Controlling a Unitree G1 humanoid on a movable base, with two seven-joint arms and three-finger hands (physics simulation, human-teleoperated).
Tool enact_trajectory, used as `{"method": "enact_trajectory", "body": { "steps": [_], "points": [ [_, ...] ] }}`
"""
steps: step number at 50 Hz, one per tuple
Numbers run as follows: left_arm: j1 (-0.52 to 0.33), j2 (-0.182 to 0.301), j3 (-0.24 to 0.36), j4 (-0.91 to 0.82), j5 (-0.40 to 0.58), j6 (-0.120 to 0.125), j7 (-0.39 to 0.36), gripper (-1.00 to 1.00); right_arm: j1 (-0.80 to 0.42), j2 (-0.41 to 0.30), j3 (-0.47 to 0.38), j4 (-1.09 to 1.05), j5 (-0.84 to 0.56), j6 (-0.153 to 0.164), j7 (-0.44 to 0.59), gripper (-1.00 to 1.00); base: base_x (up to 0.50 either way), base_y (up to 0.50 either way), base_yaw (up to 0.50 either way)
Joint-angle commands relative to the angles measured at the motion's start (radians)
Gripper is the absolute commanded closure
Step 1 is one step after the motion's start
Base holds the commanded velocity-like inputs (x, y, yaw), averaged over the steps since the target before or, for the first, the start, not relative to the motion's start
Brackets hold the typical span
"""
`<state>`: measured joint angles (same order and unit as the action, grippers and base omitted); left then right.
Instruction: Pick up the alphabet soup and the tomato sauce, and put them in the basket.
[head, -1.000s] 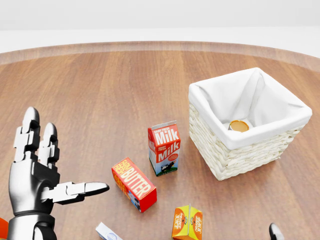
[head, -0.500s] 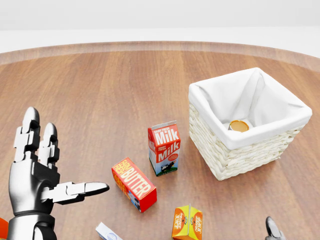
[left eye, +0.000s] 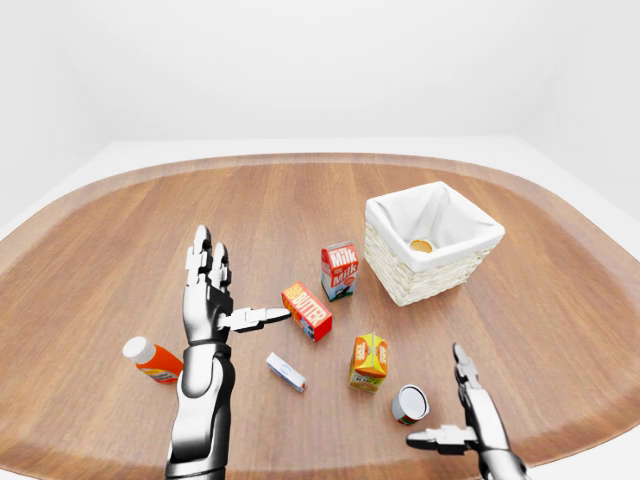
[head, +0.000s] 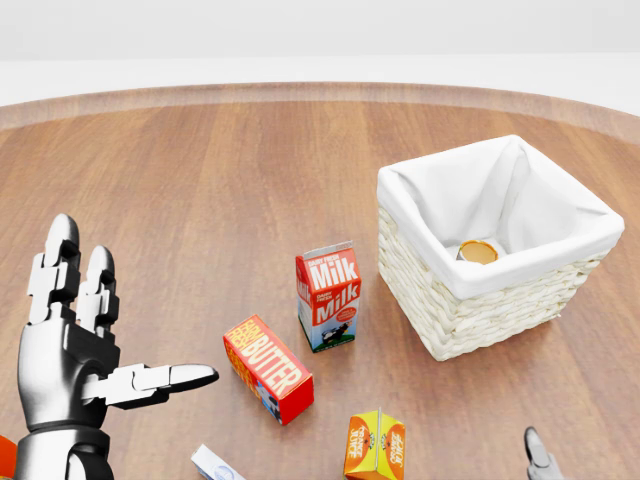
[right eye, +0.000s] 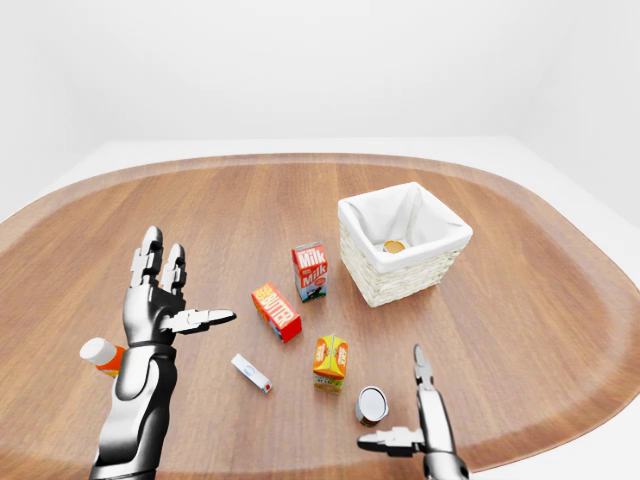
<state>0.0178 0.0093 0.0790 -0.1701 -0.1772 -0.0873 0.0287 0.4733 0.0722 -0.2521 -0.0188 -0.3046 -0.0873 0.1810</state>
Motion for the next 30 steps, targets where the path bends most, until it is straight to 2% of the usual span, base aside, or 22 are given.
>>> {"method": "enact_trajectory", "body": {
  "steps": [1,11,16,19,22,23,30],
  "points": [
    [-0.002,-0.001,0.001,0.002,0.0,0.0,0.0,-1.0,0.012,-0.011,0.04,-0.049,-0.027,0.0,-0.03,-1.0,0.0,0.0,0.0],
    [-0.002,-0.001,0.001,0.002,0.0,0.0,0.001,-1.0,-0.003,-0.021,0.067,-0.018,-0.071,0.0,-0.079,-1.0,0.0,0.0,0.0],
    [-0.002,-0.001,0.001,0.002,0.0,0.0,0.001,-1.0,0.008,-0.023,0.085,-0.082,-0.06,0.0,-0.069,-1.0,0.0,0.0,0.0],
    [-0.002,-0.001,0.001,0.003,0.0,0.0,0.001,-1.0,-0.009,-0.034,0.088,-0.018,-0.076,0.0,-0.102,-1.0,0.0,0.0,0.0],
    [-0.002,-0.001,0.0,0.002,0.0,0.0,0.0,-1.0,-0.005,-0.037,0.097,-0.056,-0.067,0.0,-0.092,-1.0,0.0,0.0,0.0],
    [-0.002,-0.001,0.001,0.002,0.0,0.0,0.001,-1.0,-0.021,-0.044,0.094,0.004,-0.081,0.0,-0.118,-1.0,0.0,0.0,0.0],
    [-0.002,-0.001,0.001,0.002,0.0,0.0,0.001,-1.0,-0.029,-0.051,0.111,-0.023,-0.078,0.0,-0.122,-1.0,0.0,0.0,0.0]
  ]
}}
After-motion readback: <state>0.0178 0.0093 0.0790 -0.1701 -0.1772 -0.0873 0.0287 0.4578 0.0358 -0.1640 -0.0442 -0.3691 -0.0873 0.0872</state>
